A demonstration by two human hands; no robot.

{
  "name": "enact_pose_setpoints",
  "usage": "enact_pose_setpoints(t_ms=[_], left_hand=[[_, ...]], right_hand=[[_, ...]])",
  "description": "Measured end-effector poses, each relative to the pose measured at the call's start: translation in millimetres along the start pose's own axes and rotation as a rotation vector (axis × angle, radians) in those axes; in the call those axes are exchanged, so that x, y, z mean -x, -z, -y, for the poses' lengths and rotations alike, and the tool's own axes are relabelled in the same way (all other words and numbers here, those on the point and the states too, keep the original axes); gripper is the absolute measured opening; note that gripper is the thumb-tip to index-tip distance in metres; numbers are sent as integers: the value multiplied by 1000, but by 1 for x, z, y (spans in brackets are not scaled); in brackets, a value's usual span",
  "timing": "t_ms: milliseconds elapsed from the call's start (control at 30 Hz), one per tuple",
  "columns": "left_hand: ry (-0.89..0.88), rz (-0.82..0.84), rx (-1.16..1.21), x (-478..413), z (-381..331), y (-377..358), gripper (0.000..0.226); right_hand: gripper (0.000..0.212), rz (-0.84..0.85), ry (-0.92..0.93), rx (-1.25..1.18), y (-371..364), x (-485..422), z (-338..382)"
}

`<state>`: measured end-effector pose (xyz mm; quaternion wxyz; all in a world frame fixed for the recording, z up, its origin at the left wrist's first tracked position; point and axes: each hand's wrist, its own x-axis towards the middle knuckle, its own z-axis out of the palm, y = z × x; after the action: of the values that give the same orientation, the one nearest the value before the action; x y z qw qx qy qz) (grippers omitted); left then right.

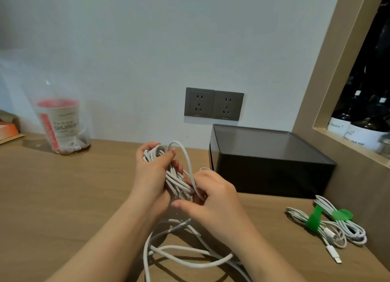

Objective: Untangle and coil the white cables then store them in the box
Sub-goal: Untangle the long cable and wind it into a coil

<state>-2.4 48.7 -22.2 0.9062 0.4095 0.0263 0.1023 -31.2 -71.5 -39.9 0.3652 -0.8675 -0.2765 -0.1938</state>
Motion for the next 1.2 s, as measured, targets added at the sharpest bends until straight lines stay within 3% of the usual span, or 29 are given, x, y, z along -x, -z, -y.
enact_pose_setpoints(t_ms=[267,333,467,667,767,900,1033,1200], left_hand=[[217,91,82,-4,5,6,1],[274,112,99,-7,4,10,15],[306,103,161,-13,4,15,20],[376,115,151,-8,-2,9,10],[412,130,121,-4,-10,6,17],[311,115,111,-2,-10,1,6],[160,-10,76,-7,-2,1,19],[271,-17,99,-6,-1,0,12]], right_hand=[[20,-76,38,103,-2,3,-6],[24,-13,36,39,1,2,-3],[38,100,45,37,6,1,-2],[22,-3,136,131,5,2,-9],[22,-30,131,102,8,1,-10],[25,-67,139,109,8,0,-11],[46,-77,149,61,4,2,-10],[33,-126,279,155,5,1,-13]])
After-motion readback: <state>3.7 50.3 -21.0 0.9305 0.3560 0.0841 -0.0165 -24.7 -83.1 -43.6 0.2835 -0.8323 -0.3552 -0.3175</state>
